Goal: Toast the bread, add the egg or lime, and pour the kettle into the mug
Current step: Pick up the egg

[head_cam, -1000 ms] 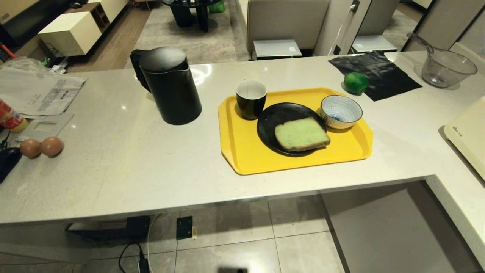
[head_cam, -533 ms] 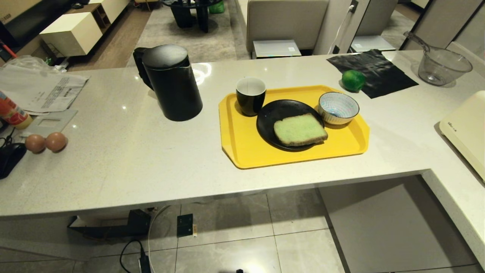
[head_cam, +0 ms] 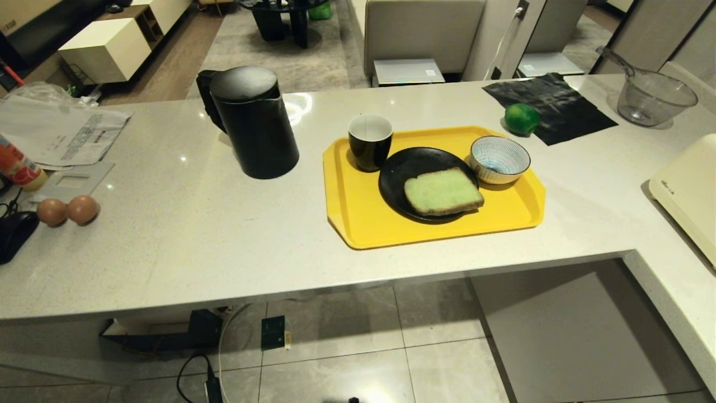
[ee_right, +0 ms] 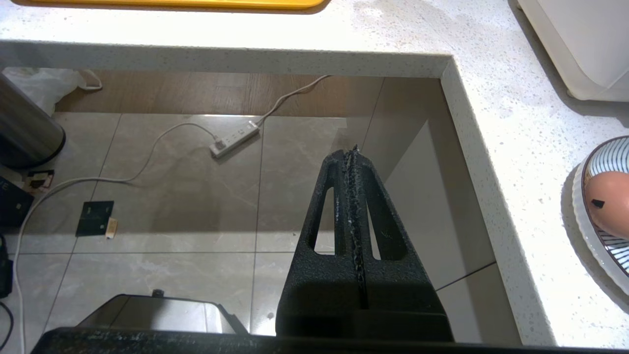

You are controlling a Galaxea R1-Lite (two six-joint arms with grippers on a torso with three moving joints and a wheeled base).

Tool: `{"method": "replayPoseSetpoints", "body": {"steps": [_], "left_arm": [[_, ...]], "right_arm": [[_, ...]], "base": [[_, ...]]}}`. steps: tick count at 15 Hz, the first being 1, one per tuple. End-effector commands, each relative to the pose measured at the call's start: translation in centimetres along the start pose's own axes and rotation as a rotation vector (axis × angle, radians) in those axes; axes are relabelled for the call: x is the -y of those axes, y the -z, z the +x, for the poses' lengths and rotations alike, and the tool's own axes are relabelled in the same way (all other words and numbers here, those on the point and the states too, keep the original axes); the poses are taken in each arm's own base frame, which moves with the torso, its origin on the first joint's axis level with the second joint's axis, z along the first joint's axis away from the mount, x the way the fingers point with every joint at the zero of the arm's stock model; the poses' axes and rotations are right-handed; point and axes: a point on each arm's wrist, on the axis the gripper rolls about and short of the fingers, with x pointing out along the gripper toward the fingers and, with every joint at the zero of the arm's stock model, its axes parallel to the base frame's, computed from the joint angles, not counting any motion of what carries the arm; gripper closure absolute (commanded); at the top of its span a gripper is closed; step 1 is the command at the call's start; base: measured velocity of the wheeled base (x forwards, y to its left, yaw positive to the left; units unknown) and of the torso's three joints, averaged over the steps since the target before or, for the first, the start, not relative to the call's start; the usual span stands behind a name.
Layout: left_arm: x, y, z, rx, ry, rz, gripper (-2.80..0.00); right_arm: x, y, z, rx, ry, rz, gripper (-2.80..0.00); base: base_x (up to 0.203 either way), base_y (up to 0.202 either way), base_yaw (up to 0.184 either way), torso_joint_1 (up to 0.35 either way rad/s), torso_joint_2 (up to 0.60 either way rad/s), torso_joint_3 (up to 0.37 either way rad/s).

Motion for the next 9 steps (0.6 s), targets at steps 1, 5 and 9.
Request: {"method": "replayPoseSetpoints", "body": {"steps": [1, 5, 9], "left_arm": [[0.00, -0.01, 0.01, 0.000, 0.000, 0.000, 0.00], [0.00, -0.01, 0.01, 0.000, 0.000, 0.000, 0.00], [0.00, -0.01, 0.01, 0.000, 0.000, 0.000, 0.00]], "right_arm": [[-0.03, 0.78, 0.18, -0.030, -0.001, 0.000, 0.00], [-0.03, 0.80, 0.18, -0.032, -0.003, 0.000, 0.00], [-0.03, 0.80, 0.18, -0.032, -0.003, 0.000, 0.00]], "base": [[0.000, 0.000, 0.000, 0.000, 0.00, 0.000], [0.002, 0.006, -0.048, 0.001, 0.00, 0.002], [0.001, 0.008, -0.170, 0.002, 0.00, 0.001]]}}
